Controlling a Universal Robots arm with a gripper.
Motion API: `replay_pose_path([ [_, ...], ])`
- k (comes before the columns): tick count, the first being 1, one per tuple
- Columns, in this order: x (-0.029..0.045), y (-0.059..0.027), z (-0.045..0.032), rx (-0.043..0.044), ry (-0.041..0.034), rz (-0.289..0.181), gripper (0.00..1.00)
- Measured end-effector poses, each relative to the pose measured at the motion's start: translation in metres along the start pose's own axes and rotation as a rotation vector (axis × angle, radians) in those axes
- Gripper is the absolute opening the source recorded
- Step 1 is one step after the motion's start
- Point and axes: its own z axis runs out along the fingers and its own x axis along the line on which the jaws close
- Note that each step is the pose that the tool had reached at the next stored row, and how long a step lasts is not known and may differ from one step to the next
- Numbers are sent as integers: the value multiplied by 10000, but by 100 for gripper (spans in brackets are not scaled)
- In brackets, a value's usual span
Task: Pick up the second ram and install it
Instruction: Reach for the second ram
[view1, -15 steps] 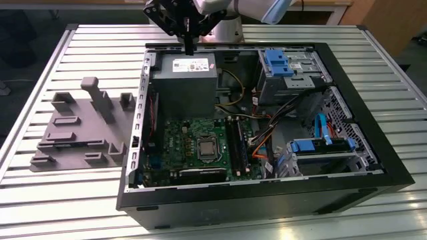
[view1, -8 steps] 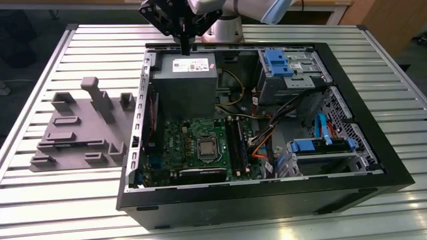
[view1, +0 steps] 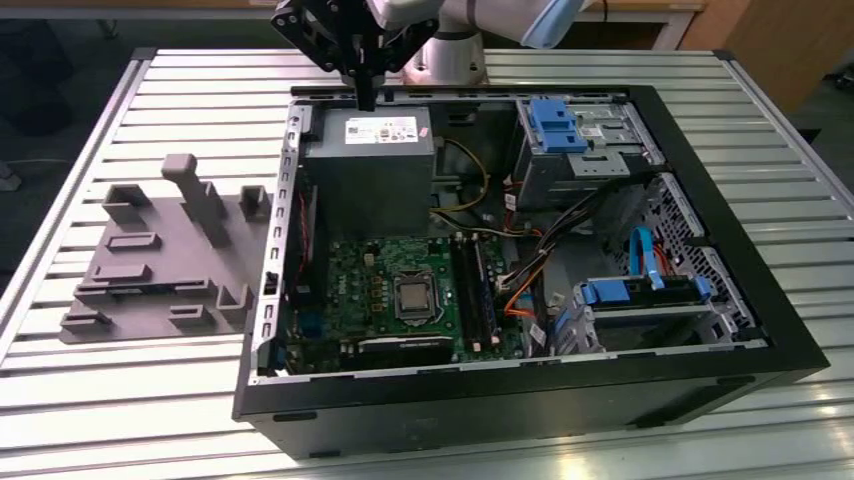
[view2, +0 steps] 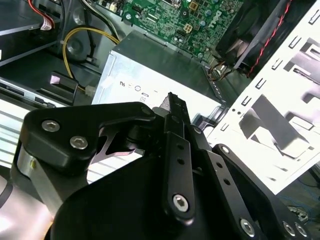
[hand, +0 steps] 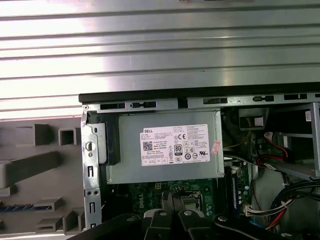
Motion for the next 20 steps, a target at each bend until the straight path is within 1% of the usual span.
replay_pose_path([
  [10,67,-5,-1,1,1,0,11],
  [14,100,-8,-1,0,0,-1,11],
  [15,121,-9,-1,0,0,0,11],
  [20,159,-12,-2,0,0,0,11],
])
